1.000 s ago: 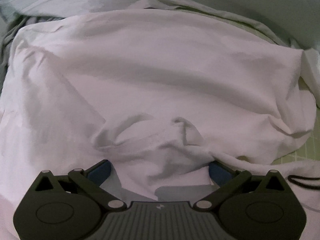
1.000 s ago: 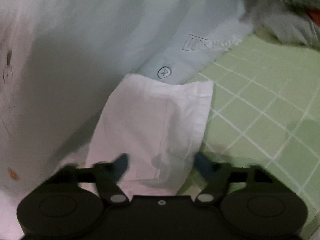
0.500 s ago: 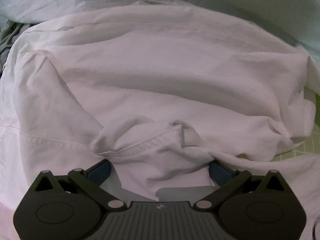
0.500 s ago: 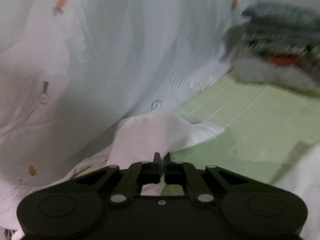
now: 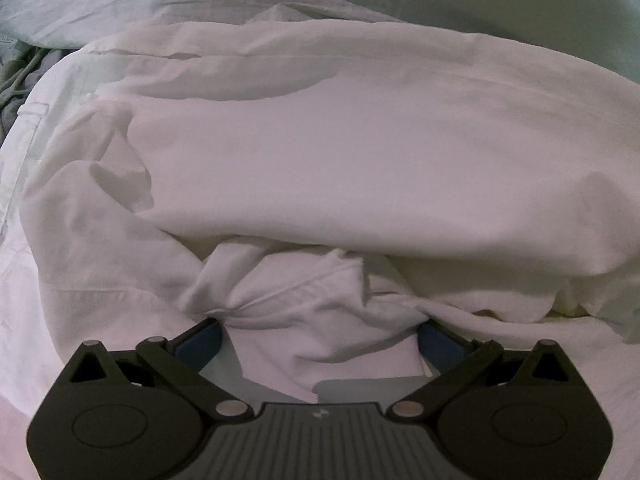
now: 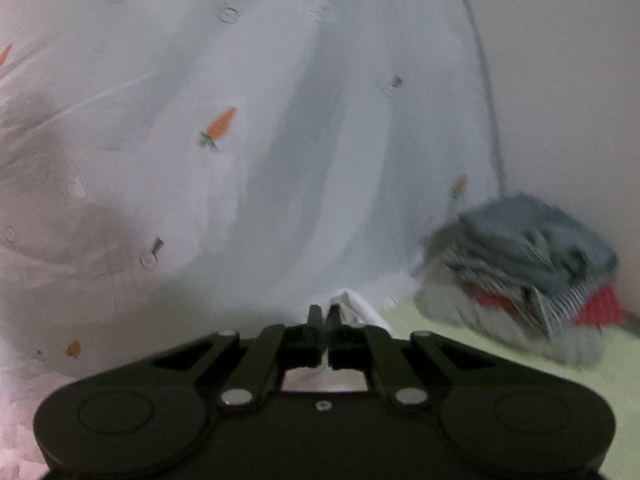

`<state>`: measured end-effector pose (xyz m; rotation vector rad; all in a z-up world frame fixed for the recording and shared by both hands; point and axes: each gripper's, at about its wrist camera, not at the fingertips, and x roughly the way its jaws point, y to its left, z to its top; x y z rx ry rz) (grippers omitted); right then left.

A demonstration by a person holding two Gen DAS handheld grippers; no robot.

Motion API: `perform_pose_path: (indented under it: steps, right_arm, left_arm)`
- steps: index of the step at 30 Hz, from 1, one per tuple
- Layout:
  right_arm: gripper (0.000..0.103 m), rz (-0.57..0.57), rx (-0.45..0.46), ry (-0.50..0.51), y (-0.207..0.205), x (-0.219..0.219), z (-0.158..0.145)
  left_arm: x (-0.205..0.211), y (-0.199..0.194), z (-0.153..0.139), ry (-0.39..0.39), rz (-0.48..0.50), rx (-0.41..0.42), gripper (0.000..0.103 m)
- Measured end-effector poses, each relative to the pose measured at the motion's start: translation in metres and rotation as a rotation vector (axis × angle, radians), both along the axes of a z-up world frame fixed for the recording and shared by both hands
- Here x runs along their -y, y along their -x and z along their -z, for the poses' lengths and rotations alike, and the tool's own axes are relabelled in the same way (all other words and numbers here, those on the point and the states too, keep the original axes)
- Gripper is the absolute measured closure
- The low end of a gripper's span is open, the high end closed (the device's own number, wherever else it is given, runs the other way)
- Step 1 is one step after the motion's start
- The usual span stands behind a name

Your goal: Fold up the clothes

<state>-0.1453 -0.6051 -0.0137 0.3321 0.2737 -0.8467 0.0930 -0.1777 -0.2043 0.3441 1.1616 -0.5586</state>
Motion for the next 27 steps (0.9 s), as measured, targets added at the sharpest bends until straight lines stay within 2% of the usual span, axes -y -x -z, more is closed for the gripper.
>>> perform_pose_path:
  steps: [2,5,8,9,10,11,12,13,16,18,22,24,27]
  right_arm:
    - [0.101,-0.027,-0.01,0.002,-0.032,0.016,0.001]
    - [0.101,-0.098,-0.072,0.033,-0.097,0.045,0.017]
    - [0.097,-0.161,-0.211,0.067,-0.168,0.075,0.041]
    - [0.086,-0.159,-0.258,0.05,-0.185,0.083,0.046]
    - [0.069,-0.158,-0.257,0.055,-0.188,0.085,0.047]
    - [0.058,-0.158,-0.225,0.074,-0.183,0.084,0.046]
    - [0.038,-0.158,-0.194,0.093,-0.178,0.082,0.044]
    - [0.025,-0.141,-0.177,0.099,-0.168,0.081,0.046]
    - [0.021,-0.06,-0.168,0.066,-0.129,0.08,0.06]
    - [0.021,0.015,-0.194,-0.045,-0.102,0.089,0.085]
    - [0.021,0.19,-0.194,-0.347,-0.047,0.111,0.144]
    - [0.021,0.229,-0.159,-0.437,-0.029,0.114,0.163]
    - [0.022,0.249,-0.121,-0.496,-0.026,0.116,0.183]
  left_arm:
    - [-0.001,0.002,0.0,0.004,0.0,0.005,0.0]
    - [-0.004,0.005,0.0,0.009,0.002,0.014,0.0]
    - [-0.011,0.002,-0.002,0.009,0.004,0.013,0.0]
    - [-0.013,0.001,-0.002,0.006,0.005,0.01,0.0]
    - [-0.014,0.002,-0.002,0.004,0.005,0.006,0.0]
    - [-0.013,0.003,-0.003,0.002,0.004,0.004,0.0]
    - [-0.011,0.004,-0.003,0.0,0.002,0.003,0.0]
    - [-0.008,0.002,-0.002,-0.001,-0.001,0.002,0.0]
    - [-0.003,0.0,-0.001,-0.005,-0.004,-0.001,0.0]
    - [-0.001,0.0,0.0,-0.01,-0.002,-0.006,0.0]
    - [0.002,-0.005,0.001,-0.027,0.001,-0.029,0.0]
    - [0.004,-0.007,0.001,-0.036,0.002,-0.042,0.0]
    - [0.006,-0.01,0.002,-0.051,-0.001,-0.062,0.0]
